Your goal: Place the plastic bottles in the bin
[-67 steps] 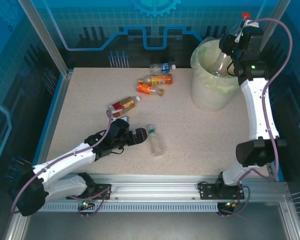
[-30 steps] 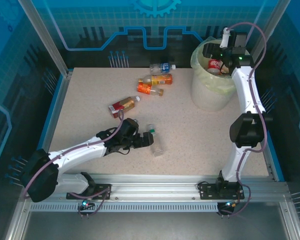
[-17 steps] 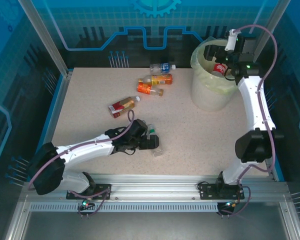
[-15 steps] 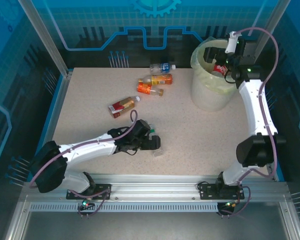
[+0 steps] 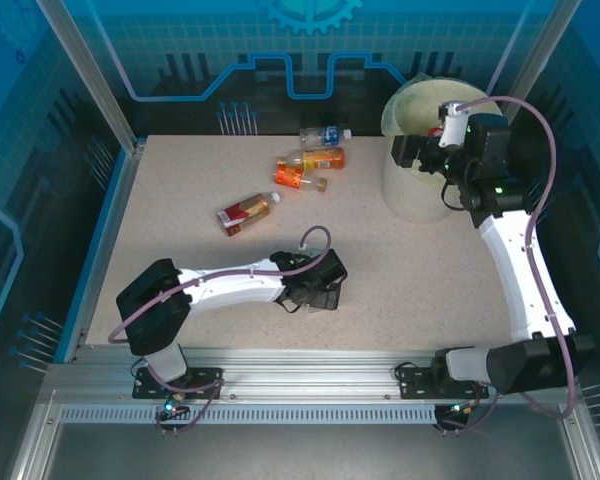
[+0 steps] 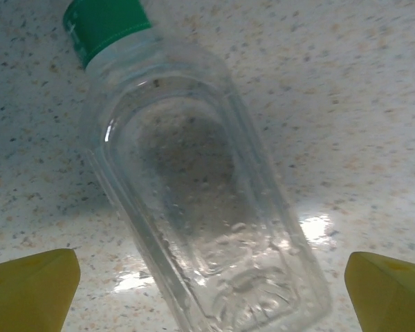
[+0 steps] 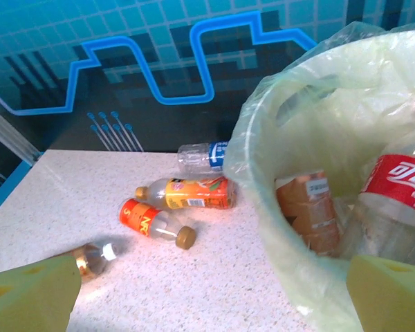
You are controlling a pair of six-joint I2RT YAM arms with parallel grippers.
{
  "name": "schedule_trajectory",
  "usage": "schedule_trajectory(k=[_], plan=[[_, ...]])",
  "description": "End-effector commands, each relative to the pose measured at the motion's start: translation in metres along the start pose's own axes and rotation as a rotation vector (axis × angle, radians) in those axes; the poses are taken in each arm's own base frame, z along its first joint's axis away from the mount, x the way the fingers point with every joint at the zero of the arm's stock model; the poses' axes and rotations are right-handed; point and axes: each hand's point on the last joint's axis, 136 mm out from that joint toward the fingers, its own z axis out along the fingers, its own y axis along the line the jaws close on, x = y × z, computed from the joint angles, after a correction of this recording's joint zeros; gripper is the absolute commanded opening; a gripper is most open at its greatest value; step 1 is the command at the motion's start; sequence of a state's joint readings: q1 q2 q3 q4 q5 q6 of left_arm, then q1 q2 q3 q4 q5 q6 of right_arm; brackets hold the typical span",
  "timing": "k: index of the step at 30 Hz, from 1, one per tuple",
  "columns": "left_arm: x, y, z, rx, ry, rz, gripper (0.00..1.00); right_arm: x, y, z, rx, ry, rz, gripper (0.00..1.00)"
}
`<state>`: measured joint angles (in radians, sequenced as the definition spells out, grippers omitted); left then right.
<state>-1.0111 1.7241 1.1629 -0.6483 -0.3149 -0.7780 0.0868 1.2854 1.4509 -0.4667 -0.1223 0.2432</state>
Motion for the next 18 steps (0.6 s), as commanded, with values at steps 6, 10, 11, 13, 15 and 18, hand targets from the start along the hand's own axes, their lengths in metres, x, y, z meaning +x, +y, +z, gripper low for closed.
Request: schedule_trajectory(k=[6, 10, 11, 13, 15, 18], plan=[[0.012, 0.015, 0.012, -0.093, 0.061, -0.009, 0.99, 0.027, 0.020, -0.036, -0.013, 0.009, -0.001, 1.00], [0.013, 0.014, 0.015, -0.081, 0.063, -0.012, 0.97, 0.056, 0.038, -0.045, -0.067, 0.044, 0.019, 1.00], [0.014, 0.014, 0.017, -0.074, 0.069, -0.013, 0.96, 0.064, 0.041, -0.046, -0.077, 0.051, 0.030, 1.00], [0.015, 0.013, 0.019, -0.061, 0.076, -0.017, 0.93, 0.081, 0.048, -0.046, -0.094, 0.077, 0.048, 1.00], [0.017, 0.013, 0.022, -0.052, 0.088, -0.021, 0.89, 0.096, 0.051, -0.046, -0.098, 0.098, 0.068, 1.00], [0.018, 0.012, 0.022, -0.033, 0.088, -0.021, 0.80, 0.113, 0.054, -0.047, -0.099, 0.112, 0.089, 1.00]])
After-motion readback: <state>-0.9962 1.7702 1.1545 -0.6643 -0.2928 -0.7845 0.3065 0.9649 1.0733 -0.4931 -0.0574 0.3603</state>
